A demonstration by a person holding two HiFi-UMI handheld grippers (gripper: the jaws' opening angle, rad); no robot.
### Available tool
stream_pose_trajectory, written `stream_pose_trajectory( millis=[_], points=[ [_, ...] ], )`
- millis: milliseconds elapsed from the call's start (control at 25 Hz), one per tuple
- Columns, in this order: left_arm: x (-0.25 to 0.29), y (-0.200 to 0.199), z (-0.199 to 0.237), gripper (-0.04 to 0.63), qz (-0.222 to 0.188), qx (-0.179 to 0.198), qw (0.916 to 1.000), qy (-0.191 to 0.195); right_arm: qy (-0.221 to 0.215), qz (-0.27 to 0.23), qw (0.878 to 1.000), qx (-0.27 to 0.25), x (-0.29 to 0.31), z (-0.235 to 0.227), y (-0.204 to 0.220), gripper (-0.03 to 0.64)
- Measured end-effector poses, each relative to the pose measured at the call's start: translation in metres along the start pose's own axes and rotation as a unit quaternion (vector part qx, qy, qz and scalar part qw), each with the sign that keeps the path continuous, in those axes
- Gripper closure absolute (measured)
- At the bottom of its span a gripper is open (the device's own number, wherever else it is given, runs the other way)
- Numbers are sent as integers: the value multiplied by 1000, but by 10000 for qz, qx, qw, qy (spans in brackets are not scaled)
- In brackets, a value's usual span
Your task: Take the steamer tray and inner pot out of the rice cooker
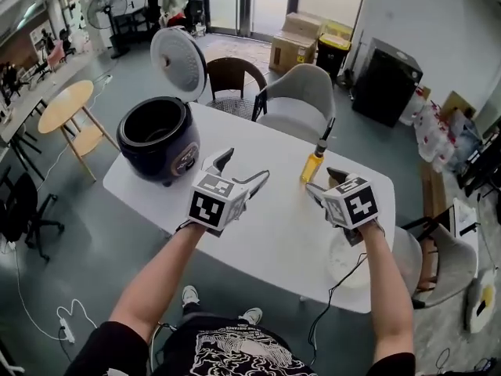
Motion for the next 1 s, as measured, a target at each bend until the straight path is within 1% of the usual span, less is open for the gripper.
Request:
stream_pose_trajectory(
  millis=[160,320,480,600,680,840,920,1000],
  points=[
    [-48,-14,54,192,-102,-28,9984,-558,-299,-454,9984,-179,18,33,-62,321],
    [-89,-21,100,193,-174,-97,9943,-1047,-601,-817,9944,-286,39,66,-111,321],
    [-132,-19,139,193,-229,-227,9882,-1500,-954,-1156,9882,-303,58,103,-149,321],
    [-164,-27,162,193,-374,-196,9818,-1850,-1225,-1368,9825,-312,68,130,-175,321],
    [-178,-27,174,193,-398,-192,9775,-2065,-1398,-1453,9788,-361,77,144,-185,321],
    [-194,-15,187,193,-246,-229,9717,-2337,-1678,-1624,9717,-352,91,159,-196,321],
    [-201,-13,195,193,-230,-224,9703,-2398,-1771,-1678,9693,-322,98,169,-204,321],
    [-215,-11,213,192,-202,-251,9702,-2402,-1833,-1691,9679,-311,108,187,-218,321]
  ],
)
Point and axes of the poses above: the fingertips, and each gripper's own axes: x forward along the fingers, z to its left, y out of its underside, the point moved 2 cm from there along -x, backward along the fingers, and after that the axes turned 6 degrees about -z, right-handed, at the moved point
